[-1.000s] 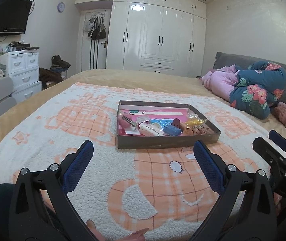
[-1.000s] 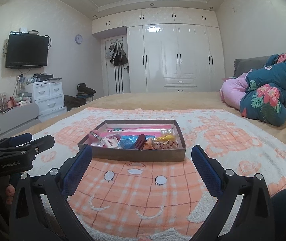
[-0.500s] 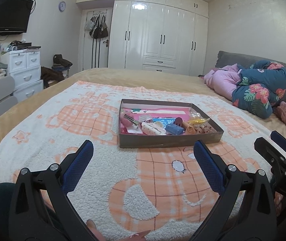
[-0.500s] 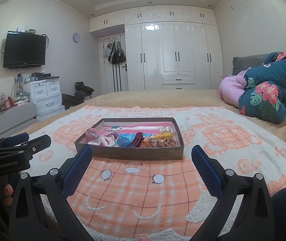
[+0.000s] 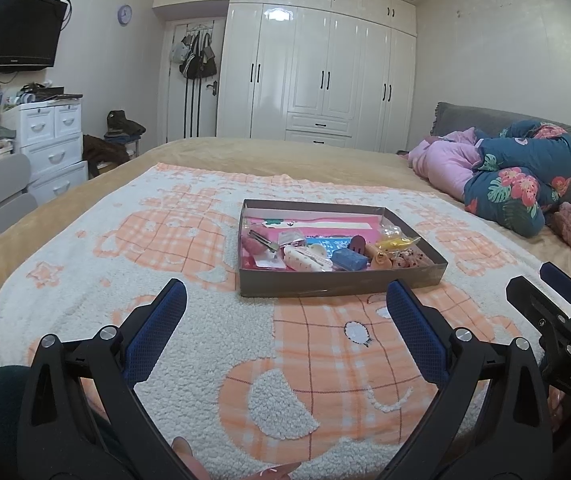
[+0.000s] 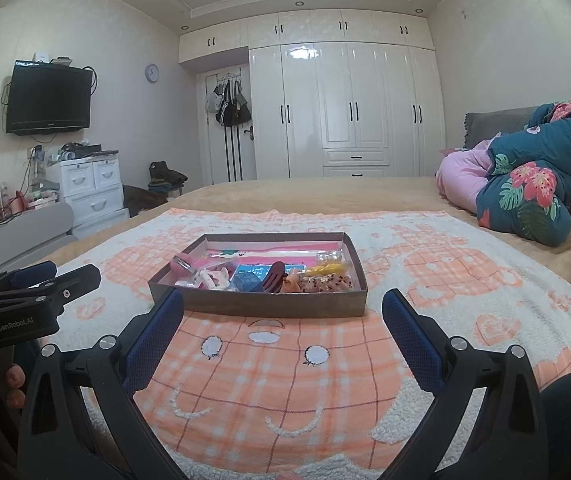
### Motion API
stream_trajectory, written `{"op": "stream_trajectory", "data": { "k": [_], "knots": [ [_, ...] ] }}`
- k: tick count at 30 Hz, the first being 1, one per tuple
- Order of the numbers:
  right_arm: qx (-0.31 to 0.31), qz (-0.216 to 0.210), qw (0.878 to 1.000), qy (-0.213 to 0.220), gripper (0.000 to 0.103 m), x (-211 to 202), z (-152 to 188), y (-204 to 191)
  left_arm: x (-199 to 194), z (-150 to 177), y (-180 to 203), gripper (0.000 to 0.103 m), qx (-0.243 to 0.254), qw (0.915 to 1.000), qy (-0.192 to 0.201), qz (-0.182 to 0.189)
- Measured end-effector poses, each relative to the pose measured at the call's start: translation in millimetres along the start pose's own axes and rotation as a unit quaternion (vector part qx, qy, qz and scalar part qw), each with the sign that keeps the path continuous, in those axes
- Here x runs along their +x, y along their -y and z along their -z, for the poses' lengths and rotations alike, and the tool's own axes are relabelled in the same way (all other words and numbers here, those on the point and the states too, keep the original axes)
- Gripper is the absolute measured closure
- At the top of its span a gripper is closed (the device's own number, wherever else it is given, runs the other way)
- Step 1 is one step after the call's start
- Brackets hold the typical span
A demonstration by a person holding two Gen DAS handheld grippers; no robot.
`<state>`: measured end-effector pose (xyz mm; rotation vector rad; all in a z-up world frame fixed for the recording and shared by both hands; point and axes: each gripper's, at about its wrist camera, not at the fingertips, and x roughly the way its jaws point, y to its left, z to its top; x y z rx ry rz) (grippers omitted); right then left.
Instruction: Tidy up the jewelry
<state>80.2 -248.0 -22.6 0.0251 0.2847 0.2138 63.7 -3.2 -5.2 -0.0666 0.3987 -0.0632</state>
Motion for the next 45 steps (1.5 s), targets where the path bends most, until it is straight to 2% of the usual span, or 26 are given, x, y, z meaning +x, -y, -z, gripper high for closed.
{"op": "stream_trajectory", "data": {
  "k": [45],
  "knots": [
    [0.001, 0.000, 1.000, -0.003, 0.006, -0.9, 0.6, -0.1, -2.5, -2.2, -3.0, 0.011, 0.001, 1.0000, 0.001, -0.004]
  ]
}}
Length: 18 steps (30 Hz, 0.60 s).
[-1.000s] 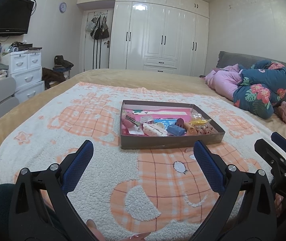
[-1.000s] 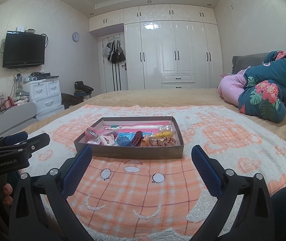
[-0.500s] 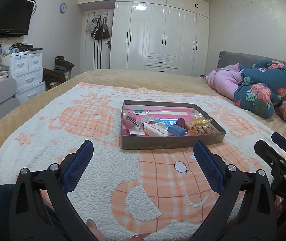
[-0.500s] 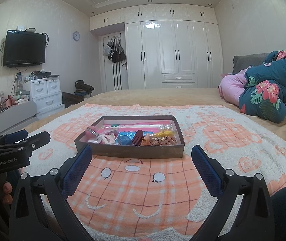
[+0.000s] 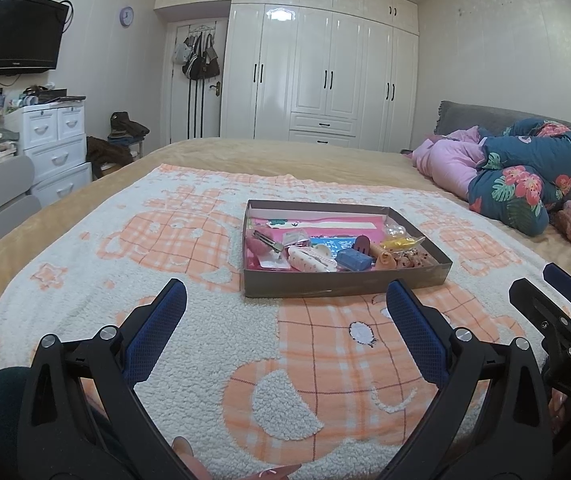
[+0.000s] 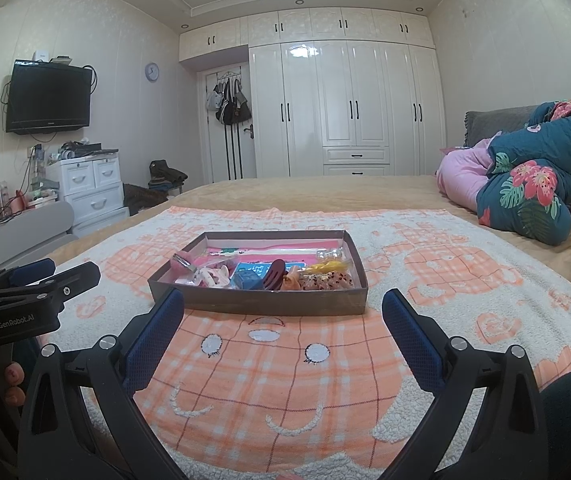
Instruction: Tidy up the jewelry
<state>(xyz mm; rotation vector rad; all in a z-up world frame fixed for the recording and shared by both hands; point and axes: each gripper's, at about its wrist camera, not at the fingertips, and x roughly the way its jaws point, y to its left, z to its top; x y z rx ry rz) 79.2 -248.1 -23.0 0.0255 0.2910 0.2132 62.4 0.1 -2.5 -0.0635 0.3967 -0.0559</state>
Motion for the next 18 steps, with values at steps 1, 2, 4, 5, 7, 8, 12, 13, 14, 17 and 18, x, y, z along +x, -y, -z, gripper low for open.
{"op": "stream_trajectory", "data": {
  "k": [1, 2, 4, 5, 7, 8, 12, 13, 14, 17, 18],
  "knots": [
    [0.000, 0.000, 1.000, 0.000, 0.006, 0.0, -0.1, 0.0, -0.1, 0.0, -0.1, 0.011, 0.000, 1.0000, 0.000, -0.001],
    [0.000, 0.000, 1.000, 0.000, 0.006, 0.0, -0.1, 0.0, -0.4, -0.1, -0.7, 0.011, 0.000, 1.0000, 0.000, 0.000],
    [0.000, 0.000, 1.000, 0.000, 0.006, -0.1, -0.1, 0.0, 0.0, 0.0, 0.3, 0.011, 0.000, 1.0000, 0.000, 0.000],
    [0.000, 0.000, 1.000, 0.000, 0.006, 0.0, -0.1, 0.0, 0.1, 0.0, 0.7, 0.011, 0.000, 1.0000, 0.000, 0.000],
    [0.000, 0.000, 1.000, 0.001, 0.006, -0.4, 0.0, 0.2, -0.3, 0.2, 0.2, 0.011, 0.001, 1.0000, 0.000, 0.000],
    [0.000, 0.000, 1.000, 0.000, 0.006, -0.1, 0.0, -0.1, -0.7, 0.0, -0.6, 0.011, 0.001, 1.0000, 0.000, 0.000],
    [-0.001, 0.000, 1.000, 0.001, 0.006, -0.6, -0.1, 0.0, -1.1, 0.1, -1.9, 0.011, 0.002, 1.0000, -0.001, -0.001],
    [0.000, 0.000, 1.000, 0.001, 0.006, -0.3, -0.1, 0.0, -0.8, 0.0, -0.8, 0.011, 0.002, 1.0000, 0.000, 0.000],
    [0.000, 0.000, 1.000, 0.001, 0.006, -0.3, 0.0, 0.1, -0.6, 0.1, -0.1, 0.011, 0.001, 1.0000, 0.000, 0.000],
    [0.000, 0.001, 1.000, 0.000, 0.006, 0.3, -0.3, 0.3, -1.2, -0.1, -0.7, 0.011, 0.003, 1.0000, 0.000, 0.000],
    [0.000, 0.001, 1.000, 0.000, 0.006, 0.3, -0.2, 0.4, -0.7, -0.1, 0.4, 0.011, 0.002, 1.0000, 0.001, 0.001]
  ]
}}
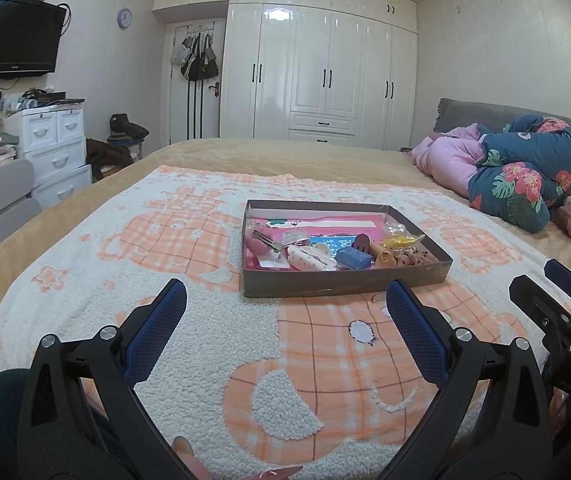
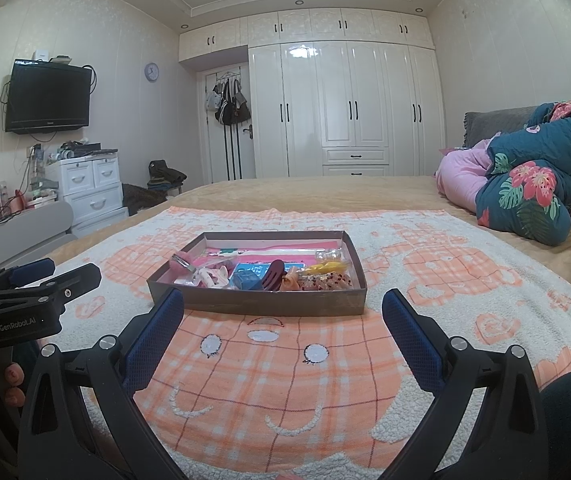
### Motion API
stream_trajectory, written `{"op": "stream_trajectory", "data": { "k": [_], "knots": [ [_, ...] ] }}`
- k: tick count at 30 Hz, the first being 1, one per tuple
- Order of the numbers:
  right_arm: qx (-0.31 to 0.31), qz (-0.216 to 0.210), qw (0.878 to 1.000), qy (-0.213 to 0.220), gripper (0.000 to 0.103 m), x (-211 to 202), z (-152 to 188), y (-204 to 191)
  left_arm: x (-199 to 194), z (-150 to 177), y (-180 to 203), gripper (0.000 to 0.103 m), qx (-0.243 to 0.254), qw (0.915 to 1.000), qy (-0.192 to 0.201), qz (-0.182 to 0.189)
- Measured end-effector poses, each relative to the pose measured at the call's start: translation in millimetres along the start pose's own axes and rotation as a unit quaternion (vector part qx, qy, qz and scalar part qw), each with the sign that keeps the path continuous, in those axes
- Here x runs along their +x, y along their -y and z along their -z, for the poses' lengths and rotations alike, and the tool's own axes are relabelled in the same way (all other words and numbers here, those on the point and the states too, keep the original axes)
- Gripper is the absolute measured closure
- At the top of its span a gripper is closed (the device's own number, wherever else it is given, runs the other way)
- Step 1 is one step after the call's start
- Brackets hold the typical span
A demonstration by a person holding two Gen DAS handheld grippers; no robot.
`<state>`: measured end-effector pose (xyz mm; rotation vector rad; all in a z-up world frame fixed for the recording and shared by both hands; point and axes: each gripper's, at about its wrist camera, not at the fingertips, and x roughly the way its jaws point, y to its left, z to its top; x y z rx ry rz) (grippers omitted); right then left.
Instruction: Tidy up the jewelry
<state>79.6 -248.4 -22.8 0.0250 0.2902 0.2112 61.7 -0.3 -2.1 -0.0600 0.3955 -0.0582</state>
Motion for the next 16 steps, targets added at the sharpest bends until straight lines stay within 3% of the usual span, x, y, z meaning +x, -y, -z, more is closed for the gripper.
{"op": "stream_trajectory", "data": {
  "k": [7, 12, 16],
  "knots": [
    [0.001, 0.000, 1.000, -0.001, 0.006, 1, 0, 1, -2, 1, -1, 0.011, 0.014, 0.9998, 0.006, -0.012],
    [0.014, 0.010, 1.000, -0.007, 0.006, 8, -4, 8, 9, -4, -25, 0.011, -0.020, 0.9995, -0.017, -0.019],
    [0.040, 0.075, 0.996, -0.029, 0.006, 38, -21, 42, 51, -25, -58, 0.011, -0.035, 0.9932, -0.065, -0.090]
  ]
}}
